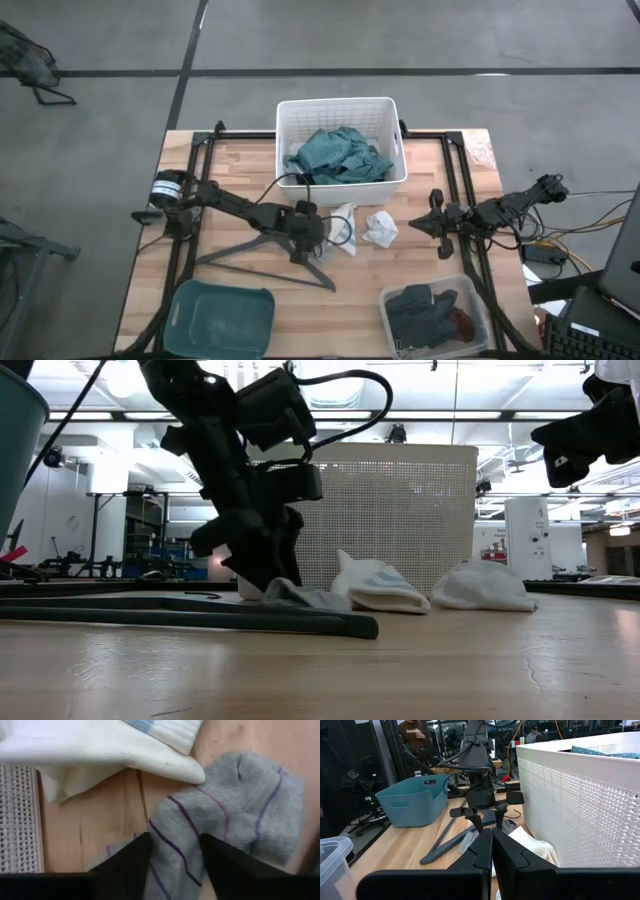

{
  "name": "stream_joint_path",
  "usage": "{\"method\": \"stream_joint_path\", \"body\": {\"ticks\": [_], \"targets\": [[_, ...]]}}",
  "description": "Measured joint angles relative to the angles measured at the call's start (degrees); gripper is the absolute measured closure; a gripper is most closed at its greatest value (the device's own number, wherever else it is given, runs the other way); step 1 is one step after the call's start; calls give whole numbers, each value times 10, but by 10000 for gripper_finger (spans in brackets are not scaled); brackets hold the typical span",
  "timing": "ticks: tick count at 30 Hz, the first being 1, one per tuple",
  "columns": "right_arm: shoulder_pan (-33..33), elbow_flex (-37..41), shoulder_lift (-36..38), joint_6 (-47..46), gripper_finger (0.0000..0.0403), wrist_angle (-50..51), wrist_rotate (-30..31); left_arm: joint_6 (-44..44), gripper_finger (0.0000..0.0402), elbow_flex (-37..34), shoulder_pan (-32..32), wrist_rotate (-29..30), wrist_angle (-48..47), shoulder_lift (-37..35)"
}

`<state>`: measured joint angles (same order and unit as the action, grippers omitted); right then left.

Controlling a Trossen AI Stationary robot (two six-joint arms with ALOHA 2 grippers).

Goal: Pick & Place Cloths
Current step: Put the gray sock into the blue bin

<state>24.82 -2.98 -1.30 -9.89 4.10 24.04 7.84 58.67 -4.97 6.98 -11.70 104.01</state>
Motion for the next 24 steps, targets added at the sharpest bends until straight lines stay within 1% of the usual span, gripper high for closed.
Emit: {"method": "stream_joint_path", "body": {"ticks": [3, 7, 8, 15, 18, 24], "targets": [[0, 0, 0, 0, 394, 0, 0, 0, 277, 0, 0, 0, 1, 1], [0, 0, 0, -1, 394, 0, 0, 0, 375, 0, 0, 1, -2, -2], [0, 0, 0, 0, 394, 0, 0, 0, 385, 0, 0, 1, -4, -5], [0, 0, 0, -1, 394, 0, 0, 1, 388, 3, -3, 6, -28, -41], [0, 0, 0, 0, 394, 0, 0, -4, 392, 3, -8, 6, -46, -76], [0, 0, 0, -1, 394, 0, 0, -28, 388, 2, -32, 4, -98, -163]]}}
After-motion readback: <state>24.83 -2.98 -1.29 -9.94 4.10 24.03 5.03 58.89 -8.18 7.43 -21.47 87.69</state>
